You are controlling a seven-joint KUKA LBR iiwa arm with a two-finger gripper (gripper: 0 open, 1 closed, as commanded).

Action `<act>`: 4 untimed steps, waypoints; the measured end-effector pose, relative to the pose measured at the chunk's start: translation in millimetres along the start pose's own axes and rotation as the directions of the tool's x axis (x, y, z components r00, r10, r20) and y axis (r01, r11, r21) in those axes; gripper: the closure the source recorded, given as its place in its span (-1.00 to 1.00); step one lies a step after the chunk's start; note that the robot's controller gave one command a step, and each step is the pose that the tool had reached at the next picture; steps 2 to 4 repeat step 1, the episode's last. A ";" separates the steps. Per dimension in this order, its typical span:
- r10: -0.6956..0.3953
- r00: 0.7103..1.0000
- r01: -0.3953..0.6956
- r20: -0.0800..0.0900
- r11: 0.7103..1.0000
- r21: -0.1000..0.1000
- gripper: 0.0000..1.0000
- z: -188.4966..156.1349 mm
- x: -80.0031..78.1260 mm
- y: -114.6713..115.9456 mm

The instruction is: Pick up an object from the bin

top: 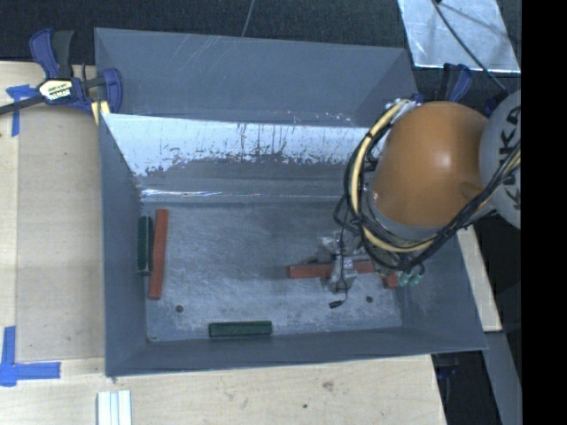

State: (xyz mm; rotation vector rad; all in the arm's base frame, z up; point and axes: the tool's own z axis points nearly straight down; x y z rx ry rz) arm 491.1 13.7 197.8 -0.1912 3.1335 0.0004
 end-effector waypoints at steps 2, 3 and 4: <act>-0.033 0.999 0.033 -0.003 0.999 -0.002 1.00 -50.2 -19.9 -39.0; -0.033 0.999 0.033 -0.003 0.999 -0.002 1.00 -50.2 -19.9 -39.0; -0.033 0.999 0.033 -0.003 0.999 -0.002 1.00 -50.2 -19.9 -39.0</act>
Offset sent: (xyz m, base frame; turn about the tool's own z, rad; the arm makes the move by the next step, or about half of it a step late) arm 0.0106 -0.0532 0.1396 -0.0726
